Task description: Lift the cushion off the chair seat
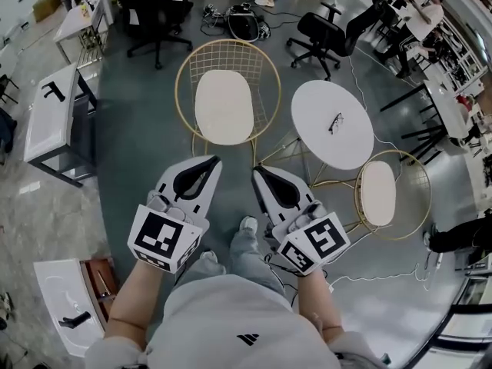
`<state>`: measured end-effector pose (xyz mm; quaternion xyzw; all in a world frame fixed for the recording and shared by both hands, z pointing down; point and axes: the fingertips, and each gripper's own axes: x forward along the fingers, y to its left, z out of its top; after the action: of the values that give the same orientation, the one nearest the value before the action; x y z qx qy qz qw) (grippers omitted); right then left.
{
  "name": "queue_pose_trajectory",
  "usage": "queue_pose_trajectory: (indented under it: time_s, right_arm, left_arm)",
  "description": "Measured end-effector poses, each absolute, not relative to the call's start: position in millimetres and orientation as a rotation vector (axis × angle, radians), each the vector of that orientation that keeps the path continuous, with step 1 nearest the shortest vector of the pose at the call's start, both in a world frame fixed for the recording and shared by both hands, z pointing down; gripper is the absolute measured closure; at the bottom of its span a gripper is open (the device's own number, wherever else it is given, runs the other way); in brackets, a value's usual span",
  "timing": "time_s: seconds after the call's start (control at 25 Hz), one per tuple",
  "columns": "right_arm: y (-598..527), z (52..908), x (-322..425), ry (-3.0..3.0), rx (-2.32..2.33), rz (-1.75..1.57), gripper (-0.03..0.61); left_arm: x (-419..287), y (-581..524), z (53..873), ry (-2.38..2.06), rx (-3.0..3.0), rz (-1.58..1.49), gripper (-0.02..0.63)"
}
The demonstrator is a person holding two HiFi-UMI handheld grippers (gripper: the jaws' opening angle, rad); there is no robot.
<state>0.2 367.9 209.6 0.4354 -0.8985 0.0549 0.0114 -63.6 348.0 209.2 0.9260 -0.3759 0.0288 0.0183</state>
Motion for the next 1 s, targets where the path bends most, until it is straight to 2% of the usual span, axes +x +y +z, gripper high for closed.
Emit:
queue_pose_trajectory:
  time_s: [1.0]
  right_arm:
    - [216, 207, 99, -2.917, 1.053, 0.188, 0.568]
  left_arm:
    - [32, 210, 205, -1.465, 2.698, 0.074, 0.601]
